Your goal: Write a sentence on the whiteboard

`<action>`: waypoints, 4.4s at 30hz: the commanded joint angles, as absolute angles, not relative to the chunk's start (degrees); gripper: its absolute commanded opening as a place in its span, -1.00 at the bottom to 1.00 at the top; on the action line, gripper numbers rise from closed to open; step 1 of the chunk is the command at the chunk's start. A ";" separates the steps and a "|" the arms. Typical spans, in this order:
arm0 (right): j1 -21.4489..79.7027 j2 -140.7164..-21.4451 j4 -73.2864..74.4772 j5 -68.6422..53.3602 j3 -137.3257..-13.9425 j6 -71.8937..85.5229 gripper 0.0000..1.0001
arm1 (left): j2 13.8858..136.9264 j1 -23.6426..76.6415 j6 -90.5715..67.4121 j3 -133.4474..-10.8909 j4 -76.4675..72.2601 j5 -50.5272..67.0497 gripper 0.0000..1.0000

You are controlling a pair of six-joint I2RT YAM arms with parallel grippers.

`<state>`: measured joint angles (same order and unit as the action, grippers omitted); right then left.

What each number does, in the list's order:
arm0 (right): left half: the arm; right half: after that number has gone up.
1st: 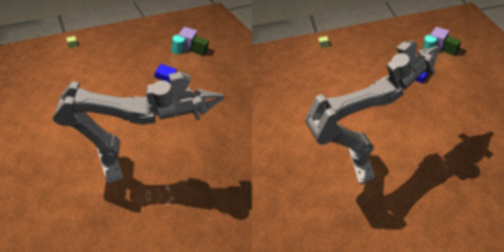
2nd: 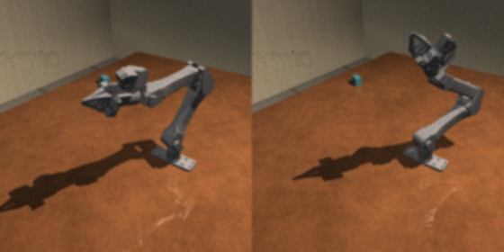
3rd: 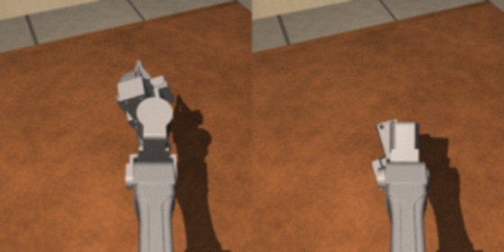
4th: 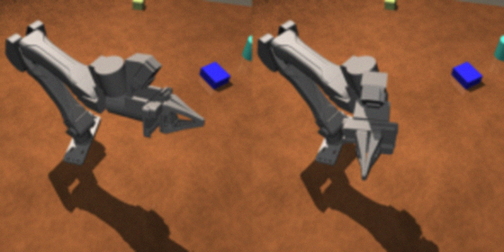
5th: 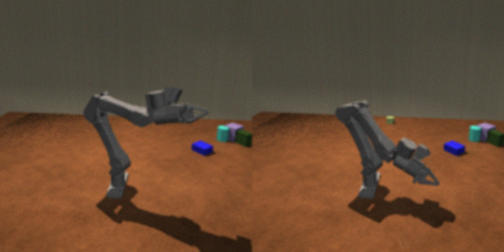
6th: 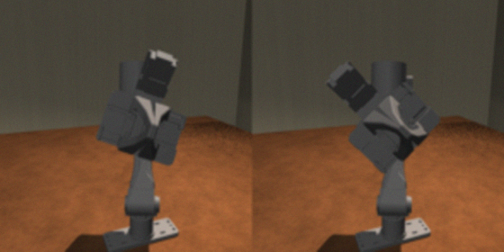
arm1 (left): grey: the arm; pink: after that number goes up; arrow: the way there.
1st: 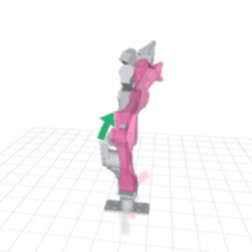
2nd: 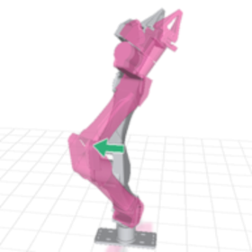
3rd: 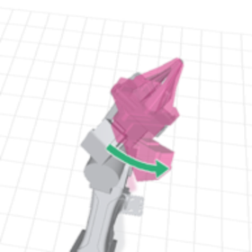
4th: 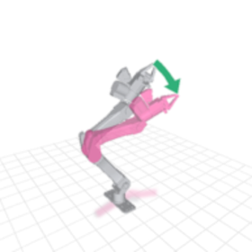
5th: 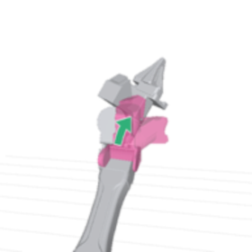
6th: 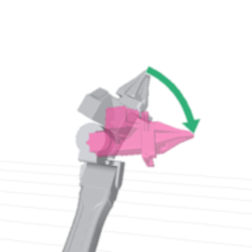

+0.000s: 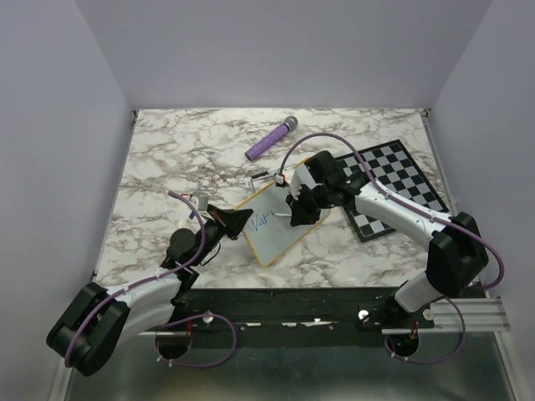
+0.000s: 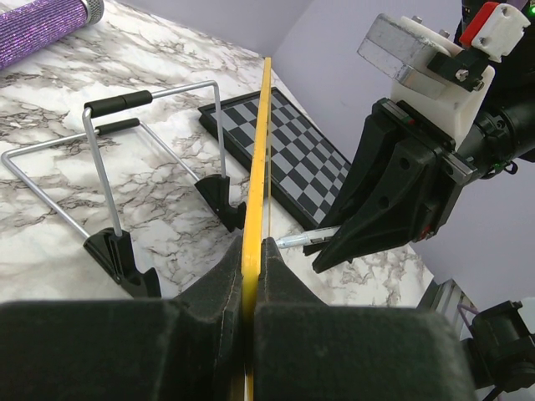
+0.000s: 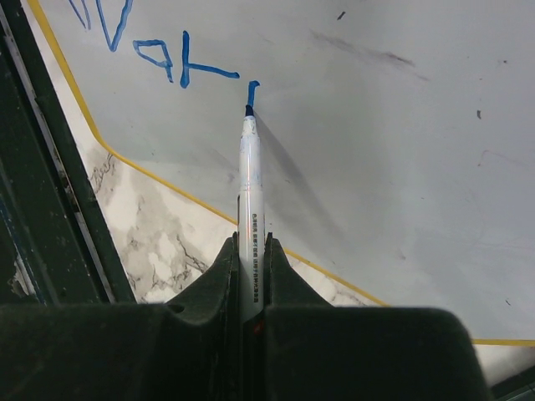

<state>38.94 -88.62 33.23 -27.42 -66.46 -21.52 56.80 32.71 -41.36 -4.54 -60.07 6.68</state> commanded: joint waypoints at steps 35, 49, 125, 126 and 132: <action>39.20 -87.19 30.15 -21.27 -68.82 -17.58 -0.99 | 57.22 32.96 -39.99 -3.87 -61.96 7.82 -1.00; 38.76 -87.45 32.08 -21.62 -67.33 -19.16 -0.99 | 56.78 32.96 -39.29 -4.31 -60.56 7.91 -1.00; 36.65 -89.65 37.97 -24.25 -67.24 -22.24 -0.99 | 56.86 32.96 -39.02 -4.04 -60.91 7.82 -1.00; 36.65 -89.56 37.97 -24.34 -66.98 -22.50 -0.99 | 56.87 32.96 -39.02 -4.04 -60.91 7.82 -1.00; 36.65 -89.56 38.58 -25.22 -66.27 -22.94 -0.99 | 57.74 32.96 -39.02 -4.22 -61.52 8.00 -1.00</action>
<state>37.01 -88.71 37.04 -23.66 -66.96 -21.78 57.32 32.71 -41.34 -4.25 -60.75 6.70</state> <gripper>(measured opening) 0.137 0.071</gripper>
